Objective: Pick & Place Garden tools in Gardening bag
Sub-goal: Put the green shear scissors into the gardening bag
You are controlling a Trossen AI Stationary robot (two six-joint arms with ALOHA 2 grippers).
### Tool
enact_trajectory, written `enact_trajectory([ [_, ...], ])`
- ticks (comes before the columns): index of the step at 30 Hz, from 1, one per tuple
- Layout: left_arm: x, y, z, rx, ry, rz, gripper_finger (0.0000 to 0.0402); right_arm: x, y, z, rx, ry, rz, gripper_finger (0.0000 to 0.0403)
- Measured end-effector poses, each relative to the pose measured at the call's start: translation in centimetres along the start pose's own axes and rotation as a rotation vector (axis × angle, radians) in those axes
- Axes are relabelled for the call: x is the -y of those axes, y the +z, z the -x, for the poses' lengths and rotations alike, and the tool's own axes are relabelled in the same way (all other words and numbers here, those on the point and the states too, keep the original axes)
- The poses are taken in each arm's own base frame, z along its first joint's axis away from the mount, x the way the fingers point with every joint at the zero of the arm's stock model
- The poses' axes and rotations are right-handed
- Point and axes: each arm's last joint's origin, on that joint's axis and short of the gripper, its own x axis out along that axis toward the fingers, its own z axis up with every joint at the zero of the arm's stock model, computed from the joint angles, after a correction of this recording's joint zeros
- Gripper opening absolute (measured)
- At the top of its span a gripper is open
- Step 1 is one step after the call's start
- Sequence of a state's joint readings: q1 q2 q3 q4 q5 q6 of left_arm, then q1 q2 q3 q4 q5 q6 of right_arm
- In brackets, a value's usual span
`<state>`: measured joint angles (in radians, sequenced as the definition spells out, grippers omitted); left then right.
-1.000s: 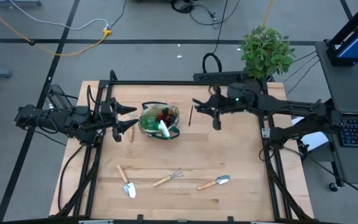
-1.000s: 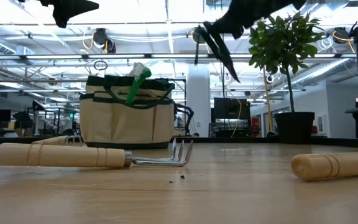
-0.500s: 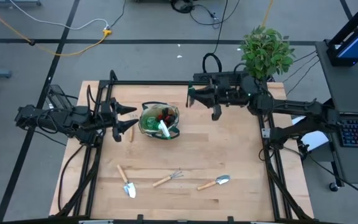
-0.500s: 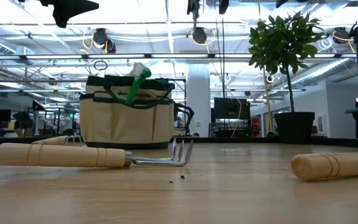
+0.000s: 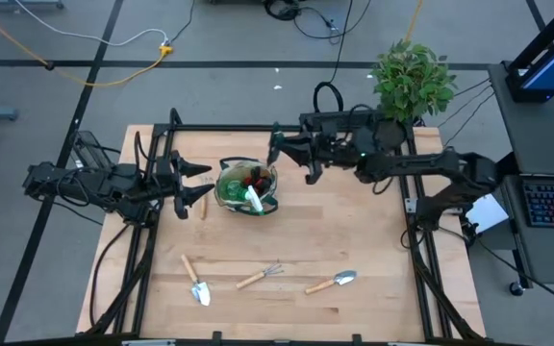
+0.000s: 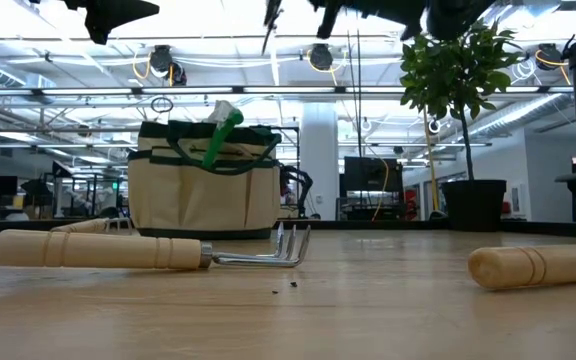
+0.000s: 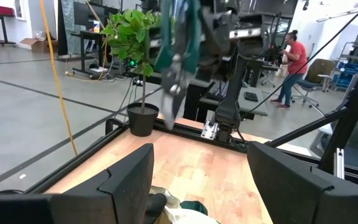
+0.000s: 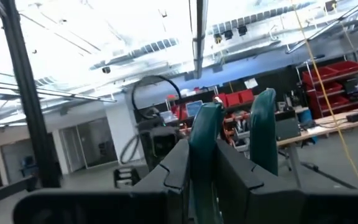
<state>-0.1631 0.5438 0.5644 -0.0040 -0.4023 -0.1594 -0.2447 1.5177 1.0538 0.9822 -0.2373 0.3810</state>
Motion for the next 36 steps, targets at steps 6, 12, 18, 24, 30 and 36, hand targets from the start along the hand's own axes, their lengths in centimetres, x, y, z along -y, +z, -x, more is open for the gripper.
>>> enact_trajectory([
  [6,0.0,0.0,0.0,0.000,0.000,-0.006,0.0267,1.4,-2.7,-0.6,0.016,0.000,0.005,0.0040],
  [12,0.0,0.0,0.0,0.000,0.000,-0.008,0.0267,2.7,-5.5,-0.9,-0.022,-0.015,-0.003,0.0040],
  [18,0.0,0.0,0.0,0.000,0.000,-0.004,0.0267,3.9,-7.5,-2.4,-0.066,0.027,0.000,0.0040],
  [24,0.0,0.0,0.0,0.000,0.001,-0.003,0.0267,4.6,-8.7,-4.1,-0.106,0.085,0.062,0.0040],
  [30,0.0,0.0,0.0,0.000,0.001,-0.004,0.0267,5.3,-9.4,-4.8,-0.139,0.106,0.081,0.0040],
  [36,0.0,0.0,0.0,0.000,0.001,-0.004,0.0267,6.3,-10.0,-4.5,-0.201,0.067,0.102,0.0040],
])
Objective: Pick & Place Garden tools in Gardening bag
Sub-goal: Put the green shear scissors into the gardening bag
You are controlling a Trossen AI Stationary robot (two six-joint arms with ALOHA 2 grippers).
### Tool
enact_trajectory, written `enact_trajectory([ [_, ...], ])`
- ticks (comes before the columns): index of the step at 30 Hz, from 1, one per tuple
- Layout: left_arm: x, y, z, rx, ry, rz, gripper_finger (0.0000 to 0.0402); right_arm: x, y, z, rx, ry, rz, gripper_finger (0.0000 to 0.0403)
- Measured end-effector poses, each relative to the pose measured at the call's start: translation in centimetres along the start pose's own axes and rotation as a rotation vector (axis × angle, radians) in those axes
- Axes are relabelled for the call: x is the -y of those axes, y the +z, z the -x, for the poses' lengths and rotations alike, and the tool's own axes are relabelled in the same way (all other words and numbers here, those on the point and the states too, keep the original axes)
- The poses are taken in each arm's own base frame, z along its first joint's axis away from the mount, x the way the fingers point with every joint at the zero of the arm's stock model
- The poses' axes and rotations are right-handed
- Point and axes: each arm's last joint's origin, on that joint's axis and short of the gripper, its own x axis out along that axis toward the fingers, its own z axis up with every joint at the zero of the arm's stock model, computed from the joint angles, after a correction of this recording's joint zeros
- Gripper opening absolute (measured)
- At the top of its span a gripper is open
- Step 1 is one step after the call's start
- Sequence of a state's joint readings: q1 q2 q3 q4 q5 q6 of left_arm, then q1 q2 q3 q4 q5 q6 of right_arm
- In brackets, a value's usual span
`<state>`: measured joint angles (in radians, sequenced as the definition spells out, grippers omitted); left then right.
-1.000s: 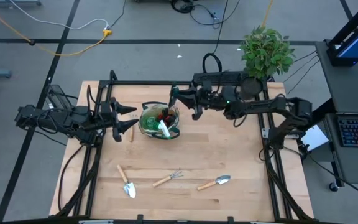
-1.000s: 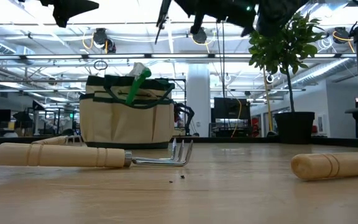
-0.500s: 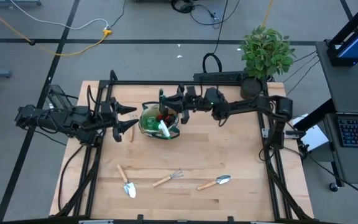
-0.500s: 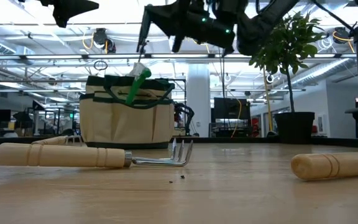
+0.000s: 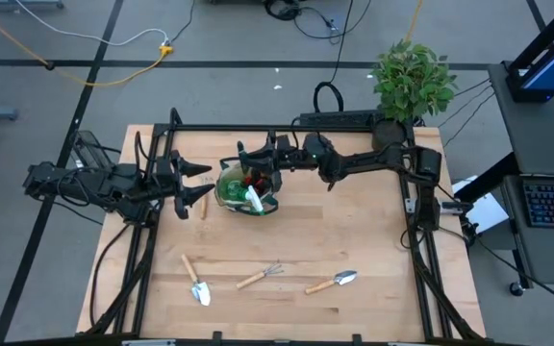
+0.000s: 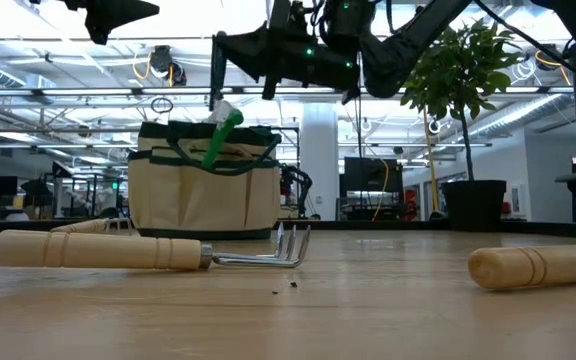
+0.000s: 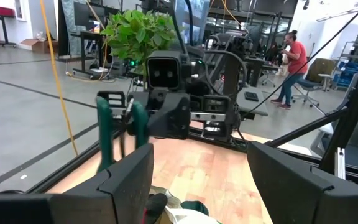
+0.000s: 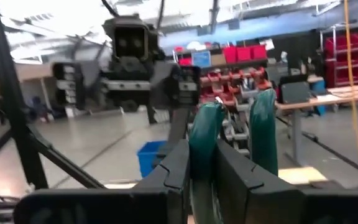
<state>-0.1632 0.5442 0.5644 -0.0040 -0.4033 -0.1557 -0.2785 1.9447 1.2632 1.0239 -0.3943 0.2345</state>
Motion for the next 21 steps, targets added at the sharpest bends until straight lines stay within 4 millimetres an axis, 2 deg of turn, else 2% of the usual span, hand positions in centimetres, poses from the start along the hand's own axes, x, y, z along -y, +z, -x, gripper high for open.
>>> enact_trajectory([
  [15,0.0,0.0,0.0,0.000,0.001,-0.003,0.0267,0.6,-0.7,0.2,-0.072,-0.053,0.038,0.0044],
  [21,0.0,0.0,0.0,0.000,0.001,0.001,0.0267,1.1,-2.5,0.1,-0.077,-0.065,0.006,0.0043],
])
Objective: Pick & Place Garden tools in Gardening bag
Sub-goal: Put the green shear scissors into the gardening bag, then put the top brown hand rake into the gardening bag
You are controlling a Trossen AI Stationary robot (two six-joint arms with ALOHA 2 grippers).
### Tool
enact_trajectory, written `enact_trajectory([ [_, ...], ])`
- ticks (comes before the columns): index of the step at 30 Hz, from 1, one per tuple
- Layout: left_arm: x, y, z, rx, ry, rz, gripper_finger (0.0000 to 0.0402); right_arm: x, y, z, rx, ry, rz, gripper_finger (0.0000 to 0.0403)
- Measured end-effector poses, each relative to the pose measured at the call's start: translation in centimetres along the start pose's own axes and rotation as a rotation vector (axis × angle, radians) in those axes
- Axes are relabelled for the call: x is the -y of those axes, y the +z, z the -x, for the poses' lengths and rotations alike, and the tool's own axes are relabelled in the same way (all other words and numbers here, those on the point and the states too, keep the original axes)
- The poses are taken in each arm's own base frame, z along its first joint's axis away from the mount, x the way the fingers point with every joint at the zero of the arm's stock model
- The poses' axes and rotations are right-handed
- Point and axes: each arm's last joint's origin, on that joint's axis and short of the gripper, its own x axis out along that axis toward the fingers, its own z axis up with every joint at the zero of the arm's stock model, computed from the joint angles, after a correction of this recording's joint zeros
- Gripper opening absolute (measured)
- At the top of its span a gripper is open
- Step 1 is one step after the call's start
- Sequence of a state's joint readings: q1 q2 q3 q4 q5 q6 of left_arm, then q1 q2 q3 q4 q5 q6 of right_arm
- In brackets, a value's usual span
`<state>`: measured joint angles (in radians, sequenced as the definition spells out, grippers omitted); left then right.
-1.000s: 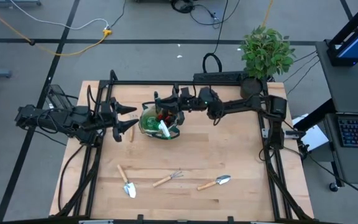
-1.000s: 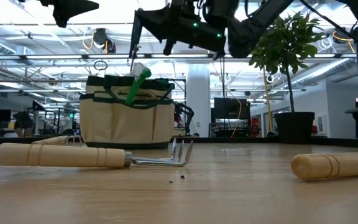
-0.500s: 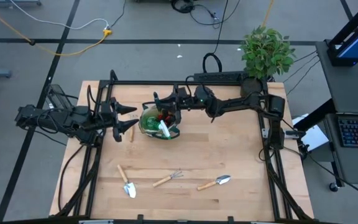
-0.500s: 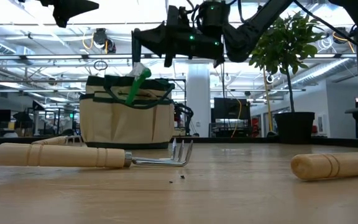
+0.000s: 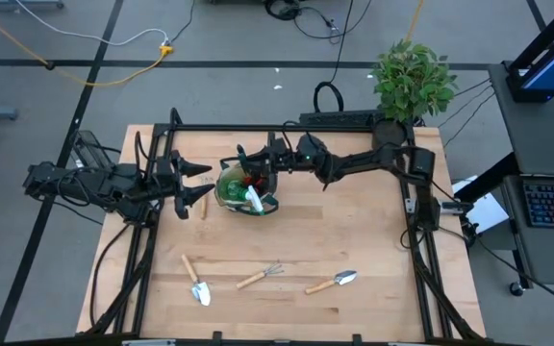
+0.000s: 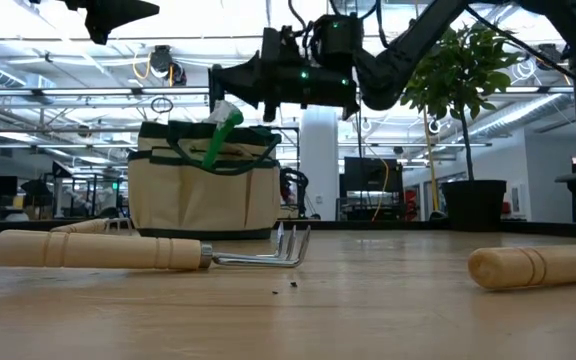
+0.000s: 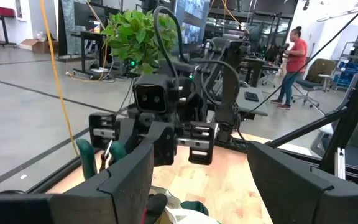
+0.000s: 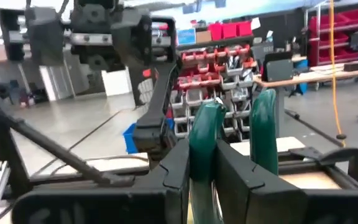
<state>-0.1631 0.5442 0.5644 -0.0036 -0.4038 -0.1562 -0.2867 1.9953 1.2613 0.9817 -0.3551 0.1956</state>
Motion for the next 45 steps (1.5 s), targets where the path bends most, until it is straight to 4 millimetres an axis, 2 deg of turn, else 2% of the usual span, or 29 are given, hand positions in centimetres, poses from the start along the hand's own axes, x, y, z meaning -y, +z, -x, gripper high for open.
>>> enact_trajectory([
  [6,0.0,0.0,0.0,0.001,0.000,0.003,0.0267,0.4,-1.3,-0.2,-0.005,-0.043,-0.006,0.0044],
  [18,-0.1,0.0,0.0,0.008,0.046,-0.002,0.0267,0.5,-1.0,-0.2,0.015,-0.091,0.016,0.0047],
  [25,-0.1,0.0,0.0,0.008,0.048,-0.004,0.0267,0.6,-1.8,-0.1,-0.060,-0.105,-0.009,0.0087],
  [36,-0.1,0.0,0.0,0.010,0.048,-0.003,0.0267,-0.1,-1.9,-0.4,-0.061,-0.088,-0.055,0.0165],
  [45,-0.1,0.1,0.0,0.014,0.047,-0.001,0.0267,-0.9,-0.8,-0.6,0.008,-0.056,-0.037,0.0174],
])
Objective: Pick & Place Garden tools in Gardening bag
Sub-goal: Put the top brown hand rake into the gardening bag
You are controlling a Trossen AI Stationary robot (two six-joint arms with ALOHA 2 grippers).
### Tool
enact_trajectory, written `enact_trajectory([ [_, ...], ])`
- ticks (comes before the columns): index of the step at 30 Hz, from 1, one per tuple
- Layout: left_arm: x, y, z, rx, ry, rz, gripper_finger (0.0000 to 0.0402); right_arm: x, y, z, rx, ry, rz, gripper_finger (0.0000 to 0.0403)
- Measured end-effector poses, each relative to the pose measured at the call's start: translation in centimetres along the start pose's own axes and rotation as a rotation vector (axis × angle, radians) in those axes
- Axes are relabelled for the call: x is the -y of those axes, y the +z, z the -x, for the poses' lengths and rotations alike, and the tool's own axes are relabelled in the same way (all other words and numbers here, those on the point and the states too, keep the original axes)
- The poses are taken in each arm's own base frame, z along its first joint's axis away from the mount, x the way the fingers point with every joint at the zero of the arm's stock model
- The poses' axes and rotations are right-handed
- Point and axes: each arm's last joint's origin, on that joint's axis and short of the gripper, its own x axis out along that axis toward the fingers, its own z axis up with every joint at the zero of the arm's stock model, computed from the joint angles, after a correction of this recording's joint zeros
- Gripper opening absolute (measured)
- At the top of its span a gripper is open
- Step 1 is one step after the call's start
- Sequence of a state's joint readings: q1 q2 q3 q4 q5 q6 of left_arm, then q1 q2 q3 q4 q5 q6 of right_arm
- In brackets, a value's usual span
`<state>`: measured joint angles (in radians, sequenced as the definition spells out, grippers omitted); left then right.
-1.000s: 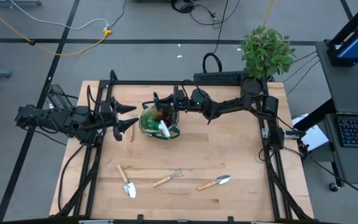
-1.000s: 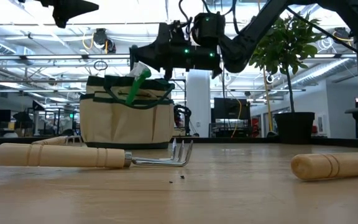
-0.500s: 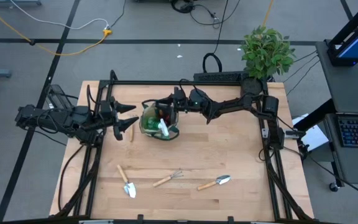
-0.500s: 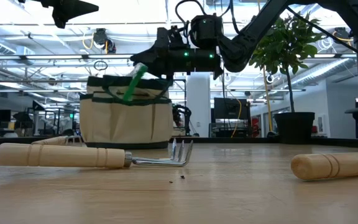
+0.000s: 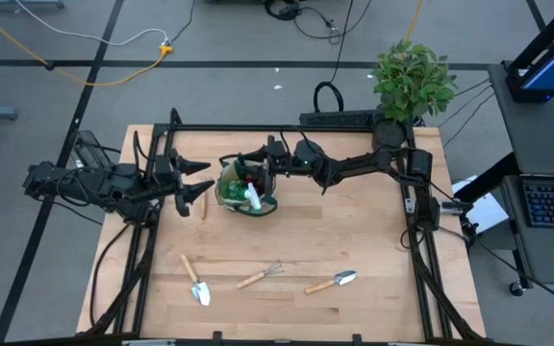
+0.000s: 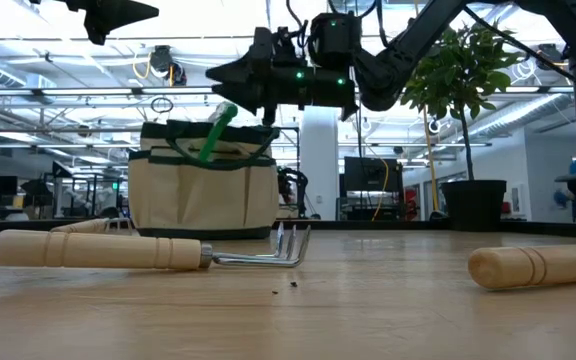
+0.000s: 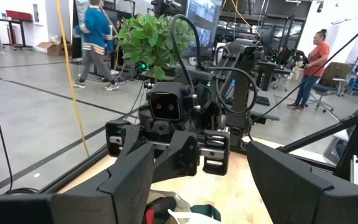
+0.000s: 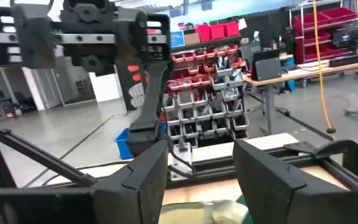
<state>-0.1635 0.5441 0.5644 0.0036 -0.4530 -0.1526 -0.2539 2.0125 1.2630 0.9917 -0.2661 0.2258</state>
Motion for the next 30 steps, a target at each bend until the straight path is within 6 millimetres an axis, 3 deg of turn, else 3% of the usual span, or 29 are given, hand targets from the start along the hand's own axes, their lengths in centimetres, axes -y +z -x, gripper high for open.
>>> enact_trajectory([
  [8,0.0,0.0,0.0,-0.002,0.000,0.000,0.0267,-2.3,4.0,0.5,0.076,0.069,0.040,0.0169],
  [13,0.0,0.0,0.0,-0.002,0.000,0.008,0.0267,-4.1,7.3,1.4,0.066,0.081,0.151,0.0169],
  [21,0.0,0.0,0.0,-0.003,-0.001,0.009,0.0267,-6.8,11.3,4.1,-0.065,0.096,0.331,0.0167],
  [30,0.0,0.0,0.0,-0.003,-0.002,0.007,0.0267,-8.4,15.0,7.6,-0.139,0.095,0.324,0.0165],
])
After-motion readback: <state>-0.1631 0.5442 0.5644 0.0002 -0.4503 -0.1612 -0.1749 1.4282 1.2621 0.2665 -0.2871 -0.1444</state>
